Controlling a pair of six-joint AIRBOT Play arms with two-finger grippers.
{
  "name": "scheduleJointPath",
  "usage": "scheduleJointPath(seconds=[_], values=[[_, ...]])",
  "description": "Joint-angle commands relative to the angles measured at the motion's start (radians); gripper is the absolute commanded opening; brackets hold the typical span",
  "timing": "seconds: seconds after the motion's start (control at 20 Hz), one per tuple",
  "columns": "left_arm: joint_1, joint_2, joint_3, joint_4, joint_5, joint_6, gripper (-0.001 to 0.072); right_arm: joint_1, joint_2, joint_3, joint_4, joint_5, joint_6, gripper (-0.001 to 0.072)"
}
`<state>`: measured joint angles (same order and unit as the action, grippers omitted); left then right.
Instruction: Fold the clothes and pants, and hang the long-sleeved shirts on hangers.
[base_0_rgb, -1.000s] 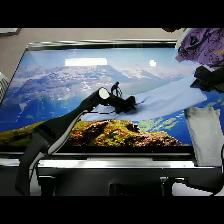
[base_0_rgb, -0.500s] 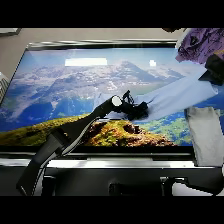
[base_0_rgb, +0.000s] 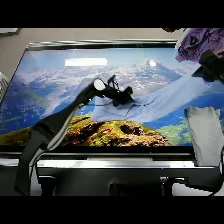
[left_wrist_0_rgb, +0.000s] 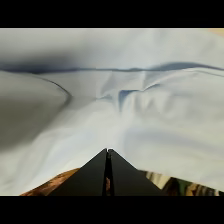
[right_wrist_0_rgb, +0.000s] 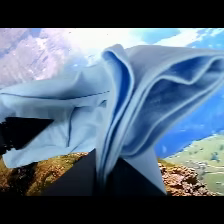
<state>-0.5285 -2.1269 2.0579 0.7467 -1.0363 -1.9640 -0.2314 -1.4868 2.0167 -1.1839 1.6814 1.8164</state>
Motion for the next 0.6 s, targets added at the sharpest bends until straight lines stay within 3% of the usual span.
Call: scheduleJointPath(seconds=[0.0,0.25,0.55], values=[[0.145,0.135,0.000,0.188,-0.185,0.000,0.0015,0.157,-0.040,0.000,0.003,-0.062,0.074,0.0037],[0.342,0.322,0.000,0.349,-0.354,0.000,0.0016,0.470,-0.142,0.000,-0.083,-0.201,0.204,0.0036],[0.482,0.430,0.000,0.416,-0.452,0.027,0.0017,0.709,-0.304,0.000,-0.092,-0.331,0.261,0.0036]])
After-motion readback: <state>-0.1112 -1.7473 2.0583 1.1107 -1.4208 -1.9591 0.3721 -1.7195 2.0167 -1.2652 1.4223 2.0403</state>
